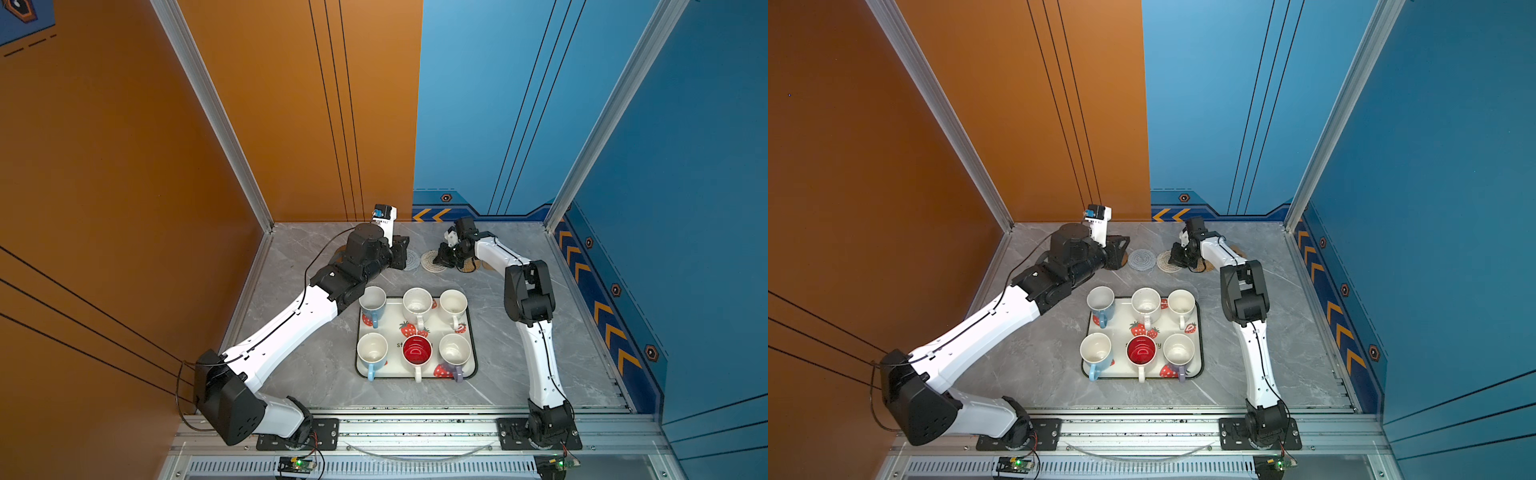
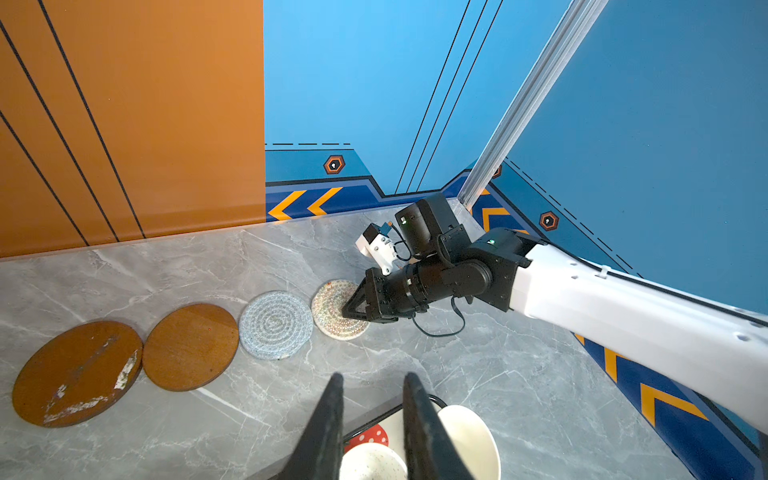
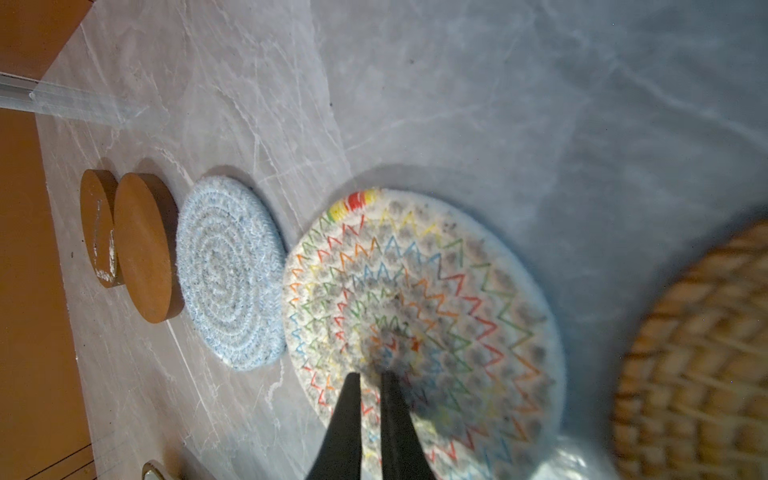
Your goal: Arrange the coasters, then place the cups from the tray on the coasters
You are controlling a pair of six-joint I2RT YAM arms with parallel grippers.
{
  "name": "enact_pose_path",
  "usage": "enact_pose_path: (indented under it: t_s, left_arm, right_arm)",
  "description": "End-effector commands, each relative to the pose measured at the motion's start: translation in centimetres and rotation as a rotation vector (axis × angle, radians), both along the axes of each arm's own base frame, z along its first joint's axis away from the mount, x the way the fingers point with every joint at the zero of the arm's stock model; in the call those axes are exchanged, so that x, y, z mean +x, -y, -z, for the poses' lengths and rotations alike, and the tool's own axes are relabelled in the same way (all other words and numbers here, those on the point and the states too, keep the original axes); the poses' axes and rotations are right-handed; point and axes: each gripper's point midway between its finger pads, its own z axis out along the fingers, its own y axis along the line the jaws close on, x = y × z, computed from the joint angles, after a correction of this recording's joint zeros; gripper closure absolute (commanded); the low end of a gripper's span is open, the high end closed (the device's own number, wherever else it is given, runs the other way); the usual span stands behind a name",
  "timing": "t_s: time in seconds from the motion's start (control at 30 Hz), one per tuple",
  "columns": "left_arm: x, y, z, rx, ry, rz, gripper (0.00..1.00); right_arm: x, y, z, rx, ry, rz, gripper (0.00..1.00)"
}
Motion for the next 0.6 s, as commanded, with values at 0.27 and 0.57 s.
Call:
enact_pose_path:
  t_s: [0.27,0.57]
  left_arm:
    - [-1.5,-1.3,-1.4,-0.012,0.041,-0.014,0.72]
    - [-3.7,-2.6,-2.3,-0.030,0.075,-0.016,0.69]
  right_arm:
    - [0.4,-0.5,-9.8,0.078,0.145,0.017,0.90]
    - [-3.8,1.8,-19.8,0.056,0.338,0.054,0.89]
